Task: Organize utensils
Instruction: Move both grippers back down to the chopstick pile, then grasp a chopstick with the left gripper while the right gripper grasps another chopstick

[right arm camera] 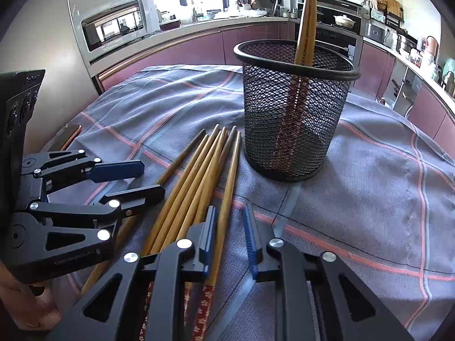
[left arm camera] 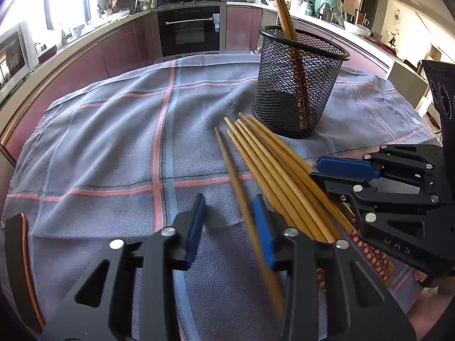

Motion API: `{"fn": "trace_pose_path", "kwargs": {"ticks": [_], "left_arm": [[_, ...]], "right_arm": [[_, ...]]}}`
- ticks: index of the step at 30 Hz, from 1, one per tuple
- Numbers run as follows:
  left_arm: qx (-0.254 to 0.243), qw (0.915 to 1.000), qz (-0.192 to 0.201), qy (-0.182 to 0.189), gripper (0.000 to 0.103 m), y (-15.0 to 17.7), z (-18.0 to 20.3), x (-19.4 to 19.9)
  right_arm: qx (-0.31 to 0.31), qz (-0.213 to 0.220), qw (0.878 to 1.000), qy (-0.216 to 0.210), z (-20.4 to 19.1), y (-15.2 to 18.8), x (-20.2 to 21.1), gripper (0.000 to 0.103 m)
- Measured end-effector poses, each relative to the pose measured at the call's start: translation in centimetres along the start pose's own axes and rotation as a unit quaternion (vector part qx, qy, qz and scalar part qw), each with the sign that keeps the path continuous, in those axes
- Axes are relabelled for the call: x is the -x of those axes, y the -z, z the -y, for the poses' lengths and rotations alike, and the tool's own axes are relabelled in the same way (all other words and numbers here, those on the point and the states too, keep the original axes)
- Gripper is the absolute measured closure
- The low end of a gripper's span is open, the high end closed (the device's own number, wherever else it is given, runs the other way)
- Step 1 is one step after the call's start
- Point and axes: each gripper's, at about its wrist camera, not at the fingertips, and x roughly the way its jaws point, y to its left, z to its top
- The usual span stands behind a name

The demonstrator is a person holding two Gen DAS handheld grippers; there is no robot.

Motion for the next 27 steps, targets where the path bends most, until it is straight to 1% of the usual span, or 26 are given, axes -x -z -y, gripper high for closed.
{"fn": "trace_pose_path", "kwargs": {"ticks": [5, 7, 15, 22, 27], "left_arm": [[0.011, 0.9998, -0.003, 0.016, 0.088, -0.1, -0.2, -0.1], [0.017, 0.9996, -0.004, 0.022, 0.092, -0.1, -0.3, -0.1], [0.032, 0.9991, -0.005, 0.029, 0.093, 0.0, -0.6, 0.0], [0.040, 0.9983, -0.001, 0.043, 0.095, -0.1, -0.9, 0.7], [0.043, 0.9981, 0.008, 0.044, 0.095, -0.1, -1.2, 1.6]], "right_arm": [[-0.013, 0.000, 1.000, -0.006, 0.4, 0.0, 0.0, 0.097], [-0.017, 0.000, 1.000, -0.010, 0.6, 0.0, 0.1, 0.098], [-0.041, 0.007, 0.999, -0.028, 1.6, 0.2, 0.8, 0.098], [-0.036, 0.022, 0.998, -0.042, 1.7, 0.3, 2.0, 0.098], [-0.030, 0.036, 0.997, -0.053, 1.4, 0.4, 3.0, 0.098]]}}
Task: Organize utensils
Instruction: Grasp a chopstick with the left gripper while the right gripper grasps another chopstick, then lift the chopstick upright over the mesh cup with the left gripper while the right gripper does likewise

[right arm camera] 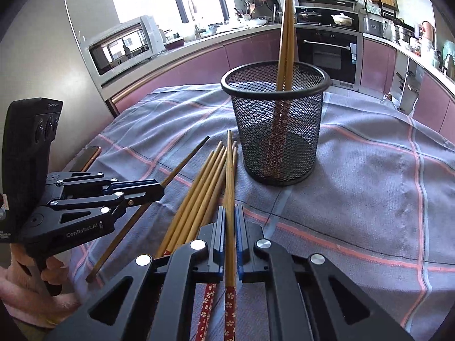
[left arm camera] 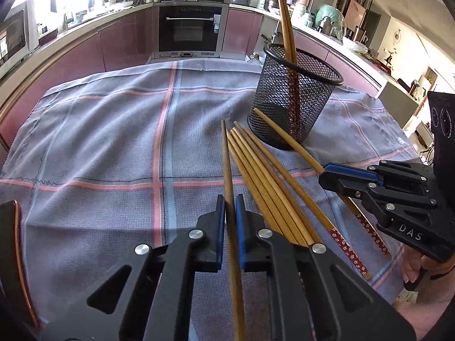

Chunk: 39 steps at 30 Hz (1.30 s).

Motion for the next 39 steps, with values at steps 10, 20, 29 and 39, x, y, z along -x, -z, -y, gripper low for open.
{"fn": "trace_pose_path", "kwargs": {"ticks": [10, 20, 29, 39], "left_arm": [[0.015, 0.9994, 0.020, 0.026, 0.095, -0.4, -0.7, 2.1], [0.019, 0.9960, 0.058, 0.065, 0.095, -1.4, -0.7, 5.6], [0.015, 0.9927, 0.088, 0.082, 0.095, -2.6, -0.6, 8.3], [0.013, 0.9876, 0.117, 0.104, 0.095, -4.4, -0.4, 10.6]], "right_arm": [[0.007, 0.029, 0.999, -0.024, -0.5, -0.6, 1.9, 0.098], [0.006, 0.068, 0.997, -0.037, -0.5, -1.9, 4.0, 0.098], [0.006, 0.090, 0.995, -0.036, 0.1, -2.8, 4.9, 0.098], [0.003, 0.106, 0.993, -0.042, 0.7, -3.5, 5.6, 0.098]]}}
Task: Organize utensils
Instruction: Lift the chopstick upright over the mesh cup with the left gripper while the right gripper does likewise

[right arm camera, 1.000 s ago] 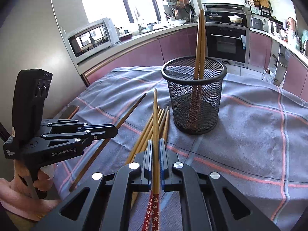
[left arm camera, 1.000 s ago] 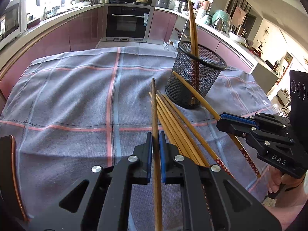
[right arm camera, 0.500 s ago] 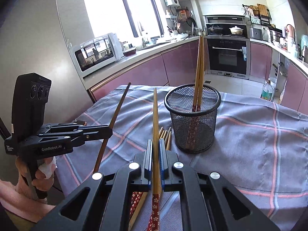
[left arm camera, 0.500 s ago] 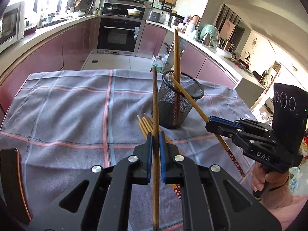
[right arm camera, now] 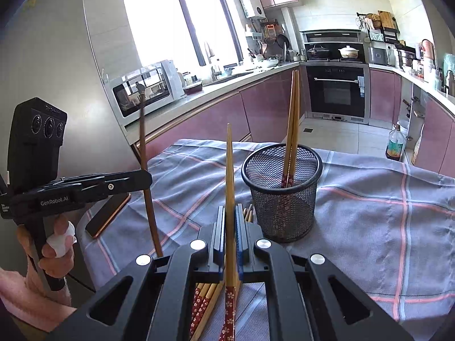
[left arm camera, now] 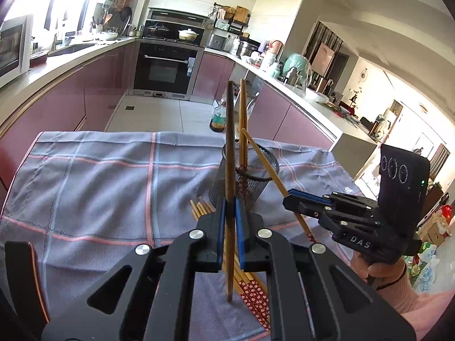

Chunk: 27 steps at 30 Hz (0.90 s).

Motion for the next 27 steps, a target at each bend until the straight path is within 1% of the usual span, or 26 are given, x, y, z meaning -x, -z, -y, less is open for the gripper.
{"fn": "trace_pose_path", "kwargs": {"ticks": [11, 14, 19, 22, 27], "left_arm": [[-0.011, 0.9986, 0.049, 0.020, 0.095, -4.5, 1.5, 1.4], [-0.013, 0.9977, 0.064, 0.019, 0.095, -6.0, 2.0, 1.7], [-0.009, 0.9960, 0.084, 0.030, 0.095, -8.7, 2.3, 2.0], [-0.007, 0.9953, 0.092, 0.030, 0.095, -10.2, 2.5, 1.7], [-0.006, 0.9957, 0.089, 0.024, 0.095, -12.2, 2.8, 0.3]], "right_arm": [[0.005, 0.053, 0.998, 0.016, 0.8, -3.0, 1.2, 0.098], [0.008, 0.066, 0.998, 0.021, 1.1, -4.2, 1.3, 0.098], [0.006, 0.081, 0.996, 0.021, 1.9, -5.8, 0.9, 0.098], [0.007, 0.091, 0.996, 0.024, 2.2, -6.5, 0.1, 0.098], [0.001, 0.115, 0.993, 0.025, 3.1, -7.8, -0.9, 0.098]]}}
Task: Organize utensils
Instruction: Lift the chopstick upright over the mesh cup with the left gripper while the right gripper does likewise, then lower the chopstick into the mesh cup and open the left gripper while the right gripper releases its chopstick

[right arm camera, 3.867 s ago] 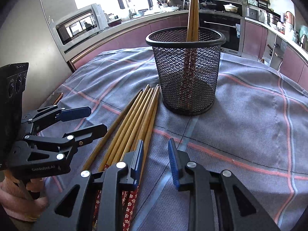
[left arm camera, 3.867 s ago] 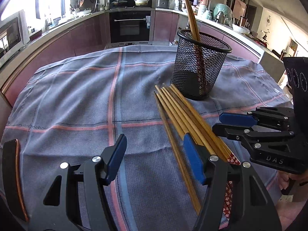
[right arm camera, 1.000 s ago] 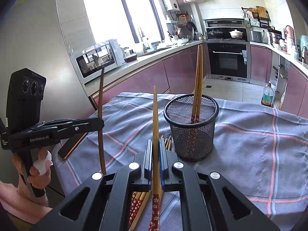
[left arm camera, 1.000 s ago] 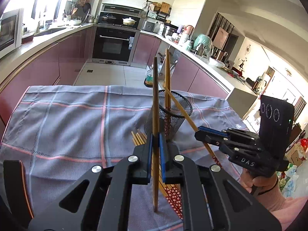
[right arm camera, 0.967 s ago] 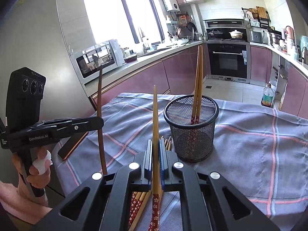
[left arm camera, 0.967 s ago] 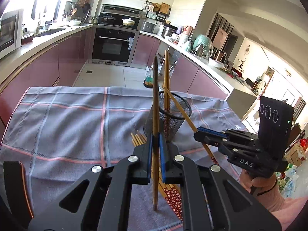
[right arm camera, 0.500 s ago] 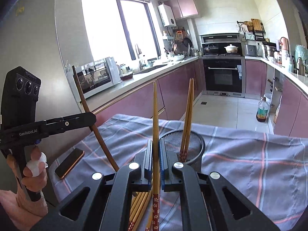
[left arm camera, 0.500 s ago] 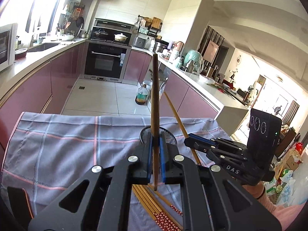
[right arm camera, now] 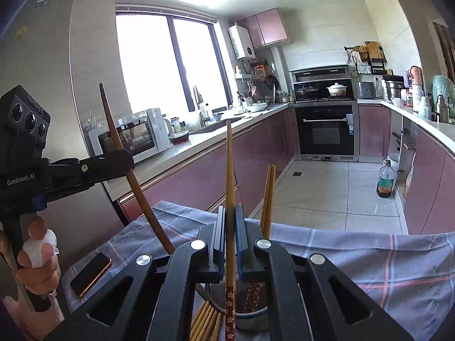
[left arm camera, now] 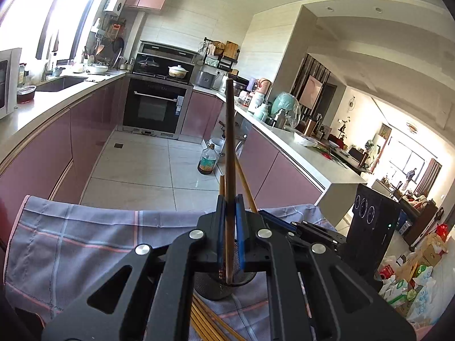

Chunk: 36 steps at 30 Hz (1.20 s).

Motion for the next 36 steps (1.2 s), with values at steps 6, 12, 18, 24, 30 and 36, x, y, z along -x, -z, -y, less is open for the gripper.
{"fn": "trace_pose_path", "kwargs": {"ticks": [6, 12, 18, 24, 30, 36], "left_arm": [[-0.017, 0.9994, -0.016, -0.026, 0.095, -0.4, 0.3, -2.9], [-0.029, 0.9973, -0.052, -0.042, 0.095, 1.0, 0.1, -6.1], [-0.043, 0.9948, -0.081, -0.045, 0.095, 2.6, -0.1, -8.1], [-0.045, 0.9931, -0.100, -0.042, 0.095, 3.7, -0.8, -9.6], [-0.049, 0.9918, -0.113, -0.035, 0.095, 4.0, -0.7, -10.7], [-0.041, 0.9912, -0.120, -0.037, 0.091, 4.5, -1.2, -11.5]], "right_arm": [[-0.008, 0.039, 0.999, 0.013, 0.9, -1.2, -1.7, 0.098], [-0.021, 0.058, 0.997, 0.046, 2.0, -0.4, -3.6, 0.098], [-0.010, 0.034, 0.997, 0.068, 2.1, 1.2, -4.4, 0.098], [-0.023, -0.008, 0.997, 0.071, 2.5, 2.2, -4.1, 0.098], [-0.028, -0.078, 0.995, 0.059, 2.2, 2.5, -4.9, 0.096], [-0.037, -0.099, 0.992, 0.067, 2.4, 3.0, -4.9, 0.090]]}}
